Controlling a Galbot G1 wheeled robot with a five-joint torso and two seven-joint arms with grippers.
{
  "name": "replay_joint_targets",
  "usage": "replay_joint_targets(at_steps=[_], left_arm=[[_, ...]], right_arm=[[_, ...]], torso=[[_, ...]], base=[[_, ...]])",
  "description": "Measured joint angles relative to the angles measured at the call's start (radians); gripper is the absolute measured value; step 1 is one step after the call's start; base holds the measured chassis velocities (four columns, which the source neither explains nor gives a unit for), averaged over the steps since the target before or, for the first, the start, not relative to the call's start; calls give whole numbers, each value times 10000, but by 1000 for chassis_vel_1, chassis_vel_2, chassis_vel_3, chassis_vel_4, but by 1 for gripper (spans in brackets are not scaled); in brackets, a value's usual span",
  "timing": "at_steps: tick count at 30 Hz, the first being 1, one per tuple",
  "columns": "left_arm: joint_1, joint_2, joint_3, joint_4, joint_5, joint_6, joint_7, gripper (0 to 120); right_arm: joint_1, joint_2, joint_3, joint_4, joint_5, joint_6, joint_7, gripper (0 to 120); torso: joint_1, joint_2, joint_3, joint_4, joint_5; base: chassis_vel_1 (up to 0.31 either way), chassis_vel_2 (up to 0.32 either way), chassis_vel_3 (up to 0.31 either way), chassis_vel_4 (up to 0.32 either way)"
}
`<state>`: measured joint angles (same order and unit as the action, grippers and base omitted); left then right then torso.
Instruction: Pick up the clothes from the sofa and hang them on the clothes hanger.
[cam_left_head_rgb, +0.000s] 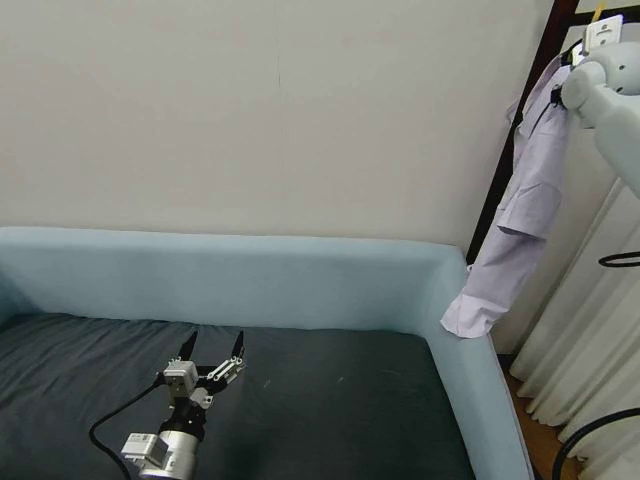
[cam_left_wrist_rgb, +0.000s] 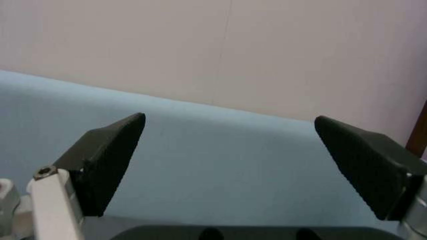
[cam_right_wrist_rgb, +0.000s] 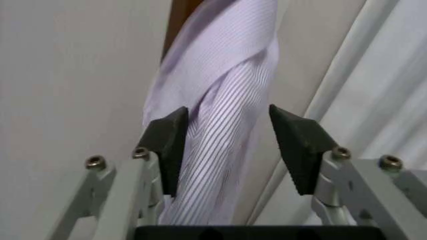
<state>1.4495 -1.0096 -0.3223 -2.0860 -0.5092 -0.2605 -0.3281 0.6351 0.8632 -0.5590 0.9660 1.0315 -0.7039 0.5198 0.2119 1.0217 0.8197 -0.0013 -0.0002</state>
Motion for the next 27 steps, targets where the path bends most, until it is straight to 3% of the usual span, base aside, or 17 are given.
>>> replay_joint_targets(at_steps=[2, 5, 7, 9, 12, 13, 17, 18, 22, 23, 27], left_arm=[[62, -79, 0, 19, 81, -17, 0, 100], [119, -163, -17, 44, 165, -52, -1, 100], [173, -244, -33, 123, 238, -251, 99, 100], [198, -291, -41, 166, 310, -330, 142, 100], [300, -558, -87, 231, 470, -444, 195, 100], [300, -558, -87, 231, 470, -444, 195, 100], [481, -930, -70, 328, 790, -538, 227, 100], [481, -930, -70, 328, 790, -538, 227, 100], [623, -1241, -30, 423, 1053, -658, 290, 100], [623, -1241, -30, 423, 1053, -658, 290, 100], [618, -1363, -11, 504, 1217, -692, 282, 100]], right_arm=[[-203, -257, 319, 925, -90, 89, 66, 64], [-444, -575, 469, 1918, -174, 348, 38, 70], [-890, -916, 634, 3130, 15, 1046, -60, 82], [-1196, -1043, 729, 3681, 221, 1471, -108, 85], [-2908, -1275, 1285, 5302, 836, 3124, -401, 97], [-2908, -1275, 1285, 5302, 836, 3124, -401, 97], [-5360, -1131, 2201, 6143, 903, 4561, -878, 100], [-5360, -1131, 2201, 6143, 903, 4561, -878, 100], [-7977, -876, 3247, 7058, -27, 5168, -1033, 100], [-7977, -876, 3247, 7058, -27, 5168, -1033, 100], [-10680, -782, 4906, 7987, -1133, 5372, -1183, 100]], torso=[[0, 0, 0, 3, -4], [0, 1, -2, 1, -7], [-1, 1, -2, 0, -6], [-1, 2, -3, -2, -7], [-1, 1, -2, 6, -7], [-1, 1, -2, 6, -7], [-1, 1, -1, 2, -4], [-1, 1, -1, 2, -4], [0, 0, 0, 5, -3], [0, 0, 0, 5, -3], [0, 1, -1, 2, -2]], base=[[0, 0, 0, 0], [0, 0, 0, 0], [0, 0, 0, 0], [0, 0, 0, 0], [0, 0, 0, 0], [0, 0, 0, 0], [0, 0, 0, 0], [0, 0, 0, 0], [0, 0, 0, 0], [0, 0, 0, 0], [0, 0, 0, 0]])
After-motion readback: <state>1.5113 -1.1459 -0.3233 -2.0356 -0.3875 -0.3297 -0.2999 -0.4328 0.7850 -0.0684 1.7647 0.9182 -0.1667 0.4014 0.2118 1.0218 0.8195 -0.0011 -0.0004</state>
